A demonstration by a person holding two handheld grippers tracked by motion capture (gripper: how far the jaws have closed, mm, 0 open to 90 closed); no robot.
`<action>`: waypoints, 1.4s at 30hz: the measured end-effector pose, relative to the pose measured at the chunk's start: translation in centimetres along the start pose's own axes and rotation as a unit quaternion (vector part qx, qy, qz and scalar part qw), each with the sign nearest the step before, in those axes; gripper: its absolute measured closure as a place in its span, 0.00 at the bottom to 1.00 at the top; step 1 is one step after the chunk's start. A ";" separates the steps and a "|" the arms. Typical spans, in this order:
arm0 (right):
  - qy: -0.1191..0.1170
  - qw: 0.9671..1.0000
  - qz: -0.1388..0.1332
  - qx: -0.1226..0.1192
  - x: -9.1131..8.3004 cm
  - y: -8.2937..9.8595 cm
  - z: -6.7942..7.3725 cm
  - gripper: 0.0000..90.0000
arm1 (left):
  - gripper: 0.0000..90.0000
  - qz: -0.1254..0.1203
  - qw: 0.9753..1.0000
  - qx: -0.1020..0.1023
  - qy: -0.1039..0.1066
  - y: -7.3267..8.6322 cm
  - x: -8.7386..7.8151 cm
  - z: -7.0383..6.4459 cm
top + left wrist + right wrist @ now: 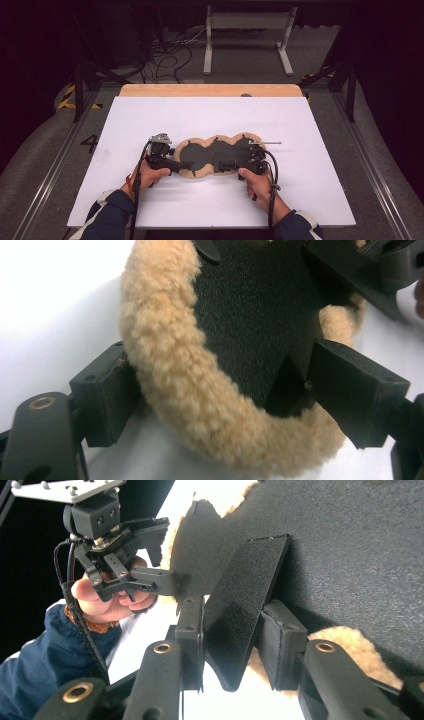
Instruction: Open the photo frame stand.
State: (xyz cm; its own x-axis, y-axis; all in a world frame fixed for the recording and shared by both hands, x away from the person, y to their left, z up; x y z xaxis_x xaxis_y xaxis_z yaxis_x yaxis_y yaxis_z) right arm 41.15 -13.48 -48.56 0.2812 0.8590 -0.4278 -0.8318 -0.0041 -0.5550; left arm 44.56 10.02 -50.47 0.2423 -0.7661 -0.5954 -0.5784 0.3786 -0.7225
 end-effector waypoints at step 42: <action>0.034 0.994 -0.001 -0.104 -0.4 -0.1 0.7 0.84 | 0.49 -0.077 0.987 0.120 -0.076 -1.8 -2.4 -1.8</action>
Point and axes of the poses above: each handheld gripper's, and its own axes: x roughly forward along the jaws, y roughly out of its underside, z roughly to its left, the point moved 6 cm from there along x, roughly forward along the jaws, and after that the axes turned 1 degree about -y, right-handed, at the moved point
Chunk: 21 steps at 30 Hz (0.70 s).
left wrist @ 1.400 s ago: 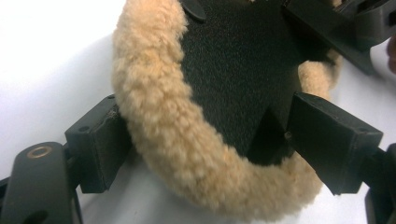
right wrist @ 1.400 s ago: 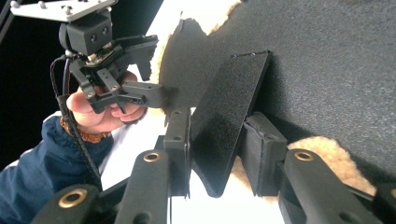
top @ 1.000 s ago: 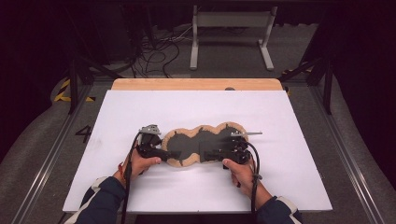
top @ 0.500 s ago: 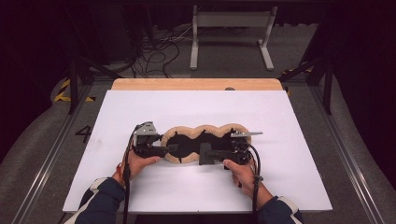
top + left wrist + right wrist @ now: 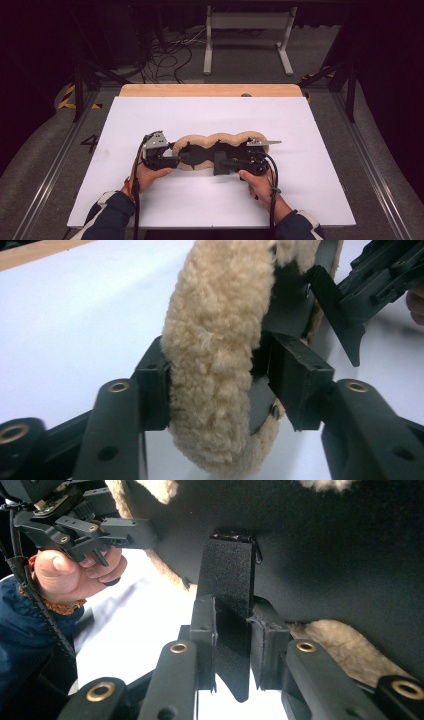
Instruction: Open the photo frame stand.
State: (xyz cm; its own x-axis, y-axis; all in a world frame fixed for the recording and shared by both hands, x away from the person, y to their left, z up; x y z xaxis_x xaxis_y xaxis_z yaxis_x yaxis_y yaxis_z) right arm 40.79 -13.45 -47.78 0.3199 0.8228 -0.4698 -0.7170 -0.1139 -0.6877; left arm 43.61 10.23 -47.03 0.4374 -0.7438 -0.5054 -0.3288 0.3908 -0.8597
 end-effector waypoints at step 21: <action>0.038 0.999 -0.004 -0.021 -0.1 -0.1 -0.3 0.83 | 0.49 0.056 0.996 0.055 -0.044 0.9 2.0 -0.8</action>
Point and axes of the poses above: each handheld gripper's, and its own axes: x roughly forward along the jaws, y roughly out of its underside, z roughly to its left, the point moved 6 cm from there along x, roughly forward along the jaws, and after that the axes turned 1 degree about -y, right-handed, at the moved point
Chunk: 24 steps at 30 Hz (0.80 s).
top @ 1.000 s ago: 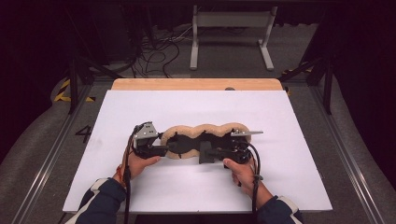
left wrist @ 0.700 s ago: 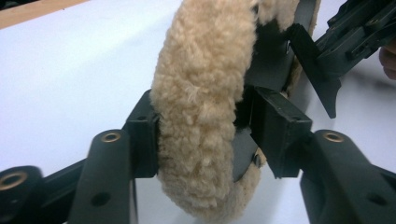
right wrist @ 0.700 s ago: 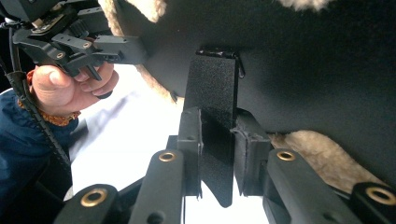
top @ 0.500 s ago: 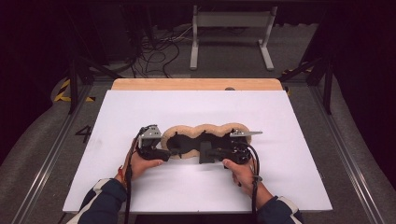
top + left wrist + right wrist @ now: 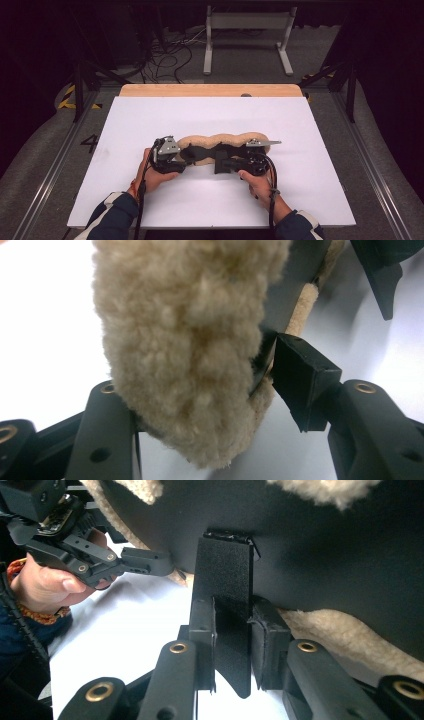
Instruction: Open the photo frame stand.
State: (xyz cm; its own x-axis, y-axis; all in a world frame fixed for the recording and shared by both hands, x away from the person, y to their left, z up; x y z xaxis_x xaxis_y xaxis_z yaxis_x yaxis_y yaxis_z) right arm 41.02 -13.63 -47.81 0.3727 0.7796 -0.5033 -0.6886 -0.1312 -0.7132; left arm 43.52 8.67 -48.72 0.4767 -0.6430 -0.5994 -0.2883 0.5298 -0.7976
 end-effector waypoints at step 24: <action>0.052 0.995 0.030 -0.079 -0.5 1.2 0.8 0.79 | 0.54 -0.001 1.000 0.014 0.015 0.4 -0.7 -0.7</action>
Point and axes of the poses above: each handheld gripper's, and its own axes: x roughly forward along the jaws, y roughly out of its underside, z roughly to its left, the point moved 6 cm from there along x, roughly forward along the jaws, and after that the axes turned 1 degree about -y, right-handed, at the moved point
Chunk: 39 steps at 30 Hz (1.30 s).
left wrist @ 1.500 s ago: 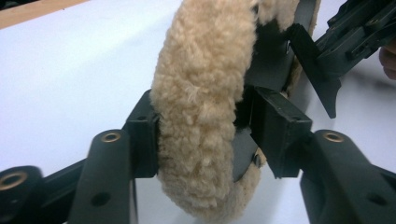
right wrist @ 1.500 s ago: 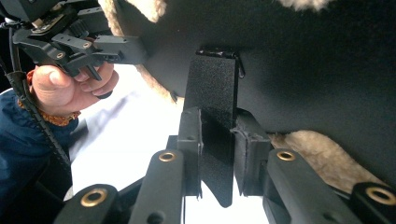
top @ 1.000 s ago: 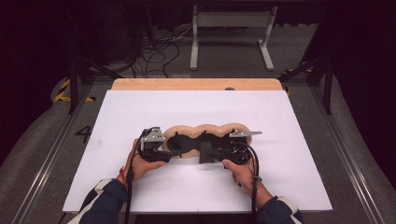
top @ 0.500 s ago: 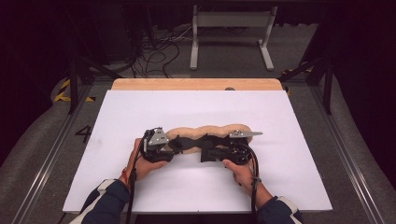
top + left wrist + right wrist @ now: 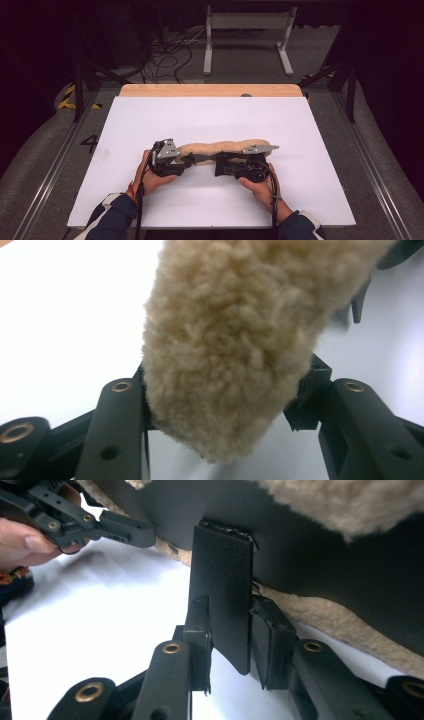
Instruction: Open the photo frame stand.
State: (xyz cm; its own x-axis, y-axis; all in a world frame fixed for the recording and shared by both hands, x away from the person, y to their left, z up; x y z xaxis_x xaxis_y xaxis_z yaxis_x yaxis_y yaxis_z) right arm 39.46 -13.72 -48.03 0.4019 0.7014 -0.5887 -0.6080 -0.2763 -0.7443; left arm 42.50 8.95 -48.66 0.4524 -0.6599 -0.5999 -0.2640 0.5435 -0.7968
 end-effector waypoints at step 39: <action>0.036 0.995 0.012 -0.094 -2.2 0.7 1.6 0.72 | 0.55 -0.002 1.000 0.010 0.010 0.6 -1.2 0.1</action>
State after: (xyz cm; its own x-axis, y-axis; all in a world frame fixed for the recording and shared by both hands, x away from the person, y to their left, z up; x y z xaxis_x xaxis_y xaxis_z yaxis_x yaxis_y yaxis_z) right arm 37.01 -14.40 -46.76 0.4407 0.6463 -0.6229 -0.4818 -0.4152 -0.7717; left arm 41.88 10.11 -48.38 0.4365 -0.6722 -0.5980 -0.2442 0.5512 -0.7978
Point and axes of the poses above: each handheld gripper's, and its own axes: x roughly forward along the jaws, y roughly out of its underside, z roughly to its left, the point moved 6 cm from there along x, roughly forward along the jaws, and after that the axes turned 1 degree about -y, right-handed, at the moved point
